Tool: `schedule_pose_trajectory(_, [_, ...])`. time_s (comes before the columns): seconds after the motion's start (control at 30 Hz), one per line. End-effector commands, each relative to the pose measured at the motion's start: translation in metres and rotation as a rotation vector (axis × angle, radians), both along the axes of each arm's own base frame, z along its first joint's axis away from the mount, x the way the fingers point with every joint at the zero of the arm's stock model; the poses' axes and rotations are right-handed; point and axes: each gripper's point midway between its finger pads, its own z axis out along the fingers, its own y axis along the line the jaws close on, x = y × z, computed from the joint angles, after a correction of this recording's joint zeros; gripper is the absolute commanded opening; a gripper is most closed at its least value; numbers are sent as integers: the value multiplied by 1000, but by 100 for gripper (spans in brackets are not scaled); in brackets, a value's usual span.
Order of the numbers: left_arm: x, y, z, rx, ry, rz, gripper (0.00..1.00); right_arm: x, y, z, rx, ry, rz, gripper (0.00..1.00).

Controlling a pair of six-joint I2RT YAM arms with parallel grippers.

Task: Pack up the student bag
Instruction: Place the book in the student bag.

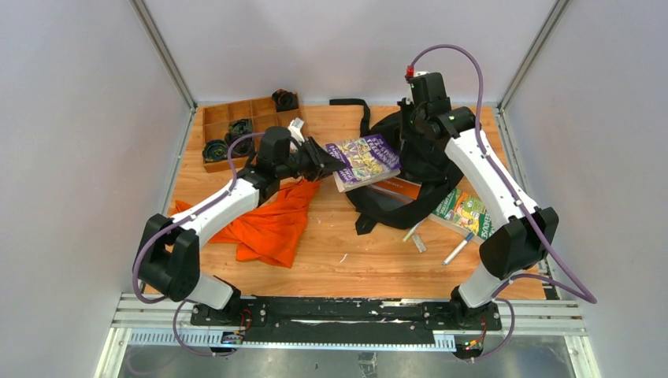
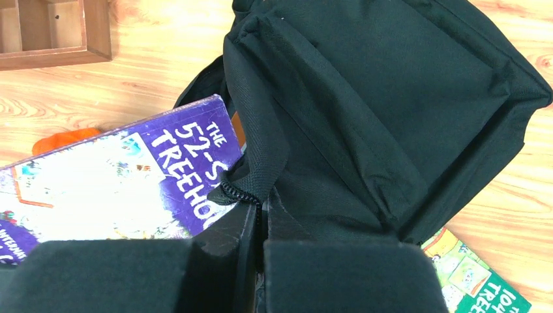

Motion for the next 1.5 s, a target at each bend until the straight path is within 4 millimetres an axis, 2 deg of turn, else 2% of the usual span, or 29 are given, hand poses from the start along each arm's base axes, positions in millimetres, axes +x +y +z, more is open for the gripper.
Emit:
schedule_pose_trajectory(0.0, [2, -7, 21, -65, -35, 50, 0, 11, -3, 32, 70, -97, -53, 0])
schedule_pose_trajectory(0.17, [1, -10, 14, -65, 0, 95, 0, 14, -3, 30, 65, -95, -59, 0])
schedule_pose_trajectory(0.33, [-6, 0, 11, -61, 1, 134, 0, 20, -3, 30, 80, -91, -55, 0])
schedule_pose_trajectory(0.53, [-19, 4, 28, -96, -23, 137, 0, 24, 0, 30, 85, -90, -52, 0])
schedule_pose_trajectory(0.67, [-30, -5, 38, -103, -37, 120, 0, 25, 0, 29, 86, -87, -52, 0])
schedule_pose_trajectory(0.87, [-35, -22, 22, -80, 2, 91, 0, 24, 1, 30, 93, -87, -51, 0])
schedule_pose_trajectory(1.17, [-23, -27, 3, -41, 23, 115, 0, 22, 3, 25, 99, -74, -39, 0])
schedule_pose_trajectory(1.47, [-8, -35, 2, -56, 22, 142, 0, 24, 7, 25, 108, -73, -22, 0])
